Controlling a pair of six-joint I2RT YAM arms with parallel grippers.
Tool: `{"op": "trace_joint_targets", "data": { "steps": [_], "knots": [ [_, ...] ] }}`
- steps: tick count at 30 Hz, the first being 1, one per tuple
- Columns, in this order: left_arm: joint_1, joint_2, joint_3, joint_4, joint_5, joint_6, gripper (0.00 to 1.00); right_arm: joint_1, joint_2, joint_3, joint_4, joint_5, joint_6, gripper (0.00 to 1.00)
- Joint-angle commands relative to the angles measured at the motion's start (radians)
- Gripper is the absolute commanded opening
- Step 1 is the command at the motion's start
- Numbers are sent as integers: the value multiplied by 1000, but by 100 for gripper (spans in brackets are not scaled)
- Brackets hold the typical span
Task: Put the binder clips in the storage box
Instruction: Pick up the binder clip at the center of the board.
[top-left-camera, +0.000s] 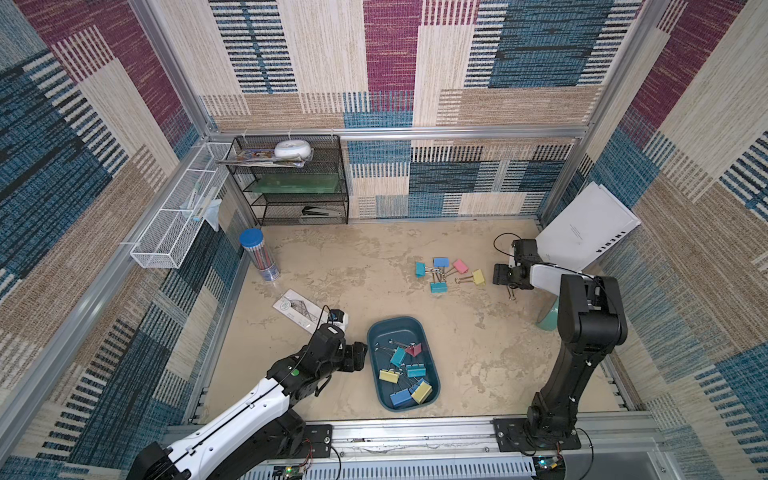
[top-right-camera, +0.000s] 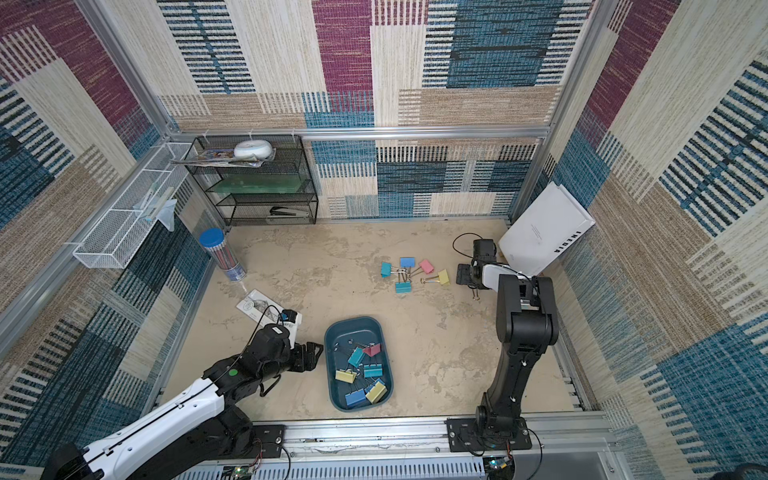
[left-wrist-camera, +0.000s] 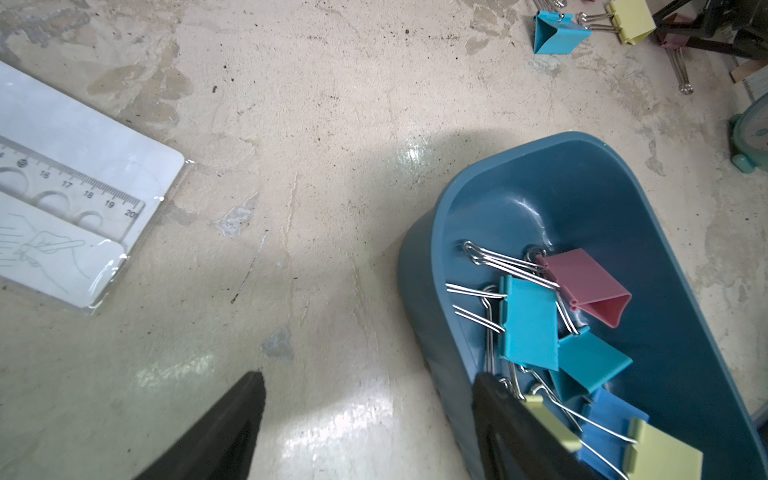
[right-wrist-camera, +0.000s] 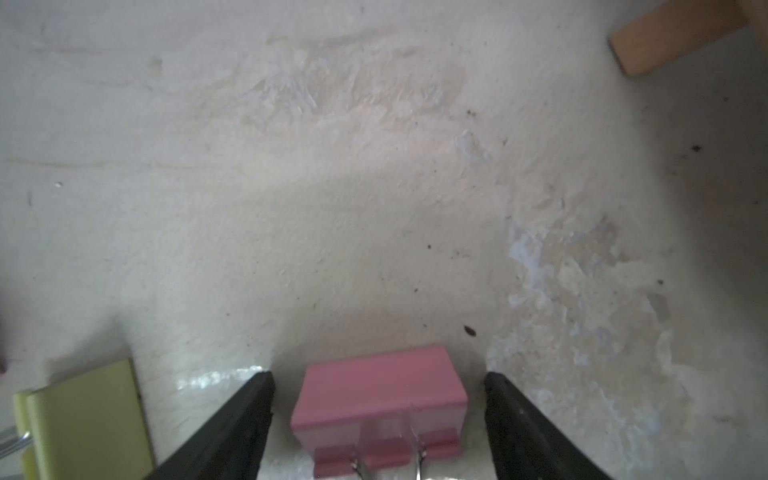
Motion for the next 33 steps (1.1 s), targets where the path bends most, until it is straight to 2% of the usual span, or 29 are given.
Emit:
{"op": "trace_joint_targets", "data": {
  "steps": [1,7,11,18,21,24,27,33],
  "knots": [
    [0,7,1,12,-3,6,82,0,19,7,-64,10,-33,79],
    [0,6,1,10,-6,5,82,0,1,-26,-79,25,-32,69],
    [0,3,1,10,-3,6,82,0,-5,-24,-96,54,-14,51],
    [0,2,0,10,-3,6,82,10,-99,-29,-108,88,7,43],
    [0,3,0,12,-2,6,82,54,-164,-15,-139,89,5,42],
    [0,4,1,11,-2,6,82,139,-229,10,-192,58,19,42],
    [0,0,0,10,-2,5,82,265,-296,23,-256,-38,63,42],
    [0,-1,1,10,0,6,82,643,-439,-31,-233,-36,274,43]
  ]
}}
